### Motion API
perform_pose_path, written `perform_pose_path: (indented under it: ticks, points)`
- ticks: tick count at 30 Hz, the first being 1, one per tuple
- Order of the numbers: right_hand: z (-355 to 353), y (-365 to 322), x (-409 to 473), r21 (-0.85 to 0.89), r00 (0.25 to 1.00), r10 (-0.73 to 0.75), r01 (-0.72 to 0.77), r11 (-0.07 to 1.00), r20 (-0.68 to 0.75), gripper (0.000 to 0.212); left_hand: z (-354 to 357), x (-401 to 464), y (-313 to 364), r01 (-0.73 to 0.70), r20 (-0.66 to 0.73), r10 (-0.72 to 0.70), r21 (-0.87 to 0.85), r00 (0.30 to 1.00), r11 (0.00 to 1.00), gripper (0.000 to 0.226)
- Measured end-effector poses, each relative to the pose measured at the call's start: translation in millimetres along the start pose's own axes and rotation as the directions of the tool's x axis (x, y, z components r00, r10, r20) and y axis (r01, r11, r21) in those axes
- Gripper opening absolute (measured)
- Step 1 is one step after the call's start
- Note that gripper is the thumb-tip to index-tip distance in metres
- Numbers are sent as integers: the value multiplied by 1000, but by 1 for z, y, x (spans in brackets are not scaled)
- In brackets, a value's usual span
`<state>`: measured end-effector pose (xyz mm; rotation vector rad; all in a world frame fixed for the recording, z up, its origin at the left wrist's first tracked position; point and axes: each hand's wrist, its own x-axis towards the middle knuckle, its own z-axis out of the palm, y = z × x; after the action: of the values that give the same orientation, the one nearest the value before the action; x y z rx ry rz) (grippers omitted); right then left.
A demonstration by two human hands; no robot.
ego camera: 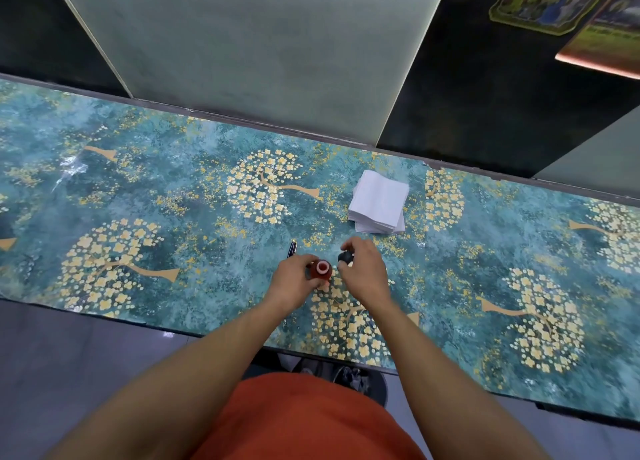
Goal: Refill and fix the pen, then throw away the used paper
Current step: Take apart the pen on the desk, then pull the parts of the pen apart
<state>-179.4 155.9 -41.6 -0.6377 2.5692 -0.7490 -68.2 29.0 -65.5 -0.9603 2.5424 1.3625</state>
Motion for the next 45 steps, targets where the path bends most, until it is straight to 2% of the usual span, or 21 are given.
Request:
perform_pose_path:
  ticks: [2, 4, 8, 10, 13, 16, 19, 22, 25, 30, 36, 42, 45]
  points:
    - [7, 12, -2, -178, 996, 14, 2, 984, 85, 24, 1, -2, 1, 19, -5, -19, 13, 1000, 1000, 53]
    - [12, 21, -6, -272, 989, 26, 15, 962, 143, 27, 0, -4, 1, 39, -9, -39, 20, 999, 999, 64]
    - [8, 22, -4, -254, 976, 86, -33, 967, 200, 43, -8, -7, -9, 36, -49, -32, 84, 998, 996, 65]
    - [2, 18, 1, -241, 979, 92, -46, 969, 184, 48, -13, -7, -15, 74, -119, -59, 126, 991, 989, 56]
    - [-14, 6, 8, -234, 999, 38, -29, 972, 37, 49, -20, -4, -22, 179, -211, -139, 184, 967, 967, 38]
    - [-26, -15, 16, -184, 996, -43, 29, 982, -74, 42, -23, -3, -28, 225, -188, -181, 248, 965, 942, 28]
    - [-30, -36, 22, -128, 986, -125, 110, 986, -113, 31, -22, -2, -29, 279, -193, -243, 191, 951, 941, 23]
    - [-25, -54, 28, -93, 980, -185, 178, 980, -70, 24, -24, -2, -25, 311, -196, -290, 84, 937, 947, 13]
    - [-16, -72, 34, -52, 980, -199, 200, 978, 28, 23, -31, -4, -21, 277, -225, -283, -55, 932, 959, 9]
    - [-2, -96, 47, 75, 977, -100, 88, 993, 186, 33, -49, -11, -6, 144, -304, -207, -219, 930, 965, 9]
    - [6, -112, 49, 224, 954, -99, 35, 974, 282, 46, -64, -18, -5, 91, -339, -177, -255, 924, 963, 8]
    - [2, -114, 51, 360, 943, -99, -24, 933, 319, 17, -65, -21, -13, 92, -319, -180, -271, 930, 958, 6]
    - [-1, -111, 55, 436, 950, -76, -67, 897, 304, 10, -62, -24, -15, 101, -308, -195, -295, 931, 950, 8]
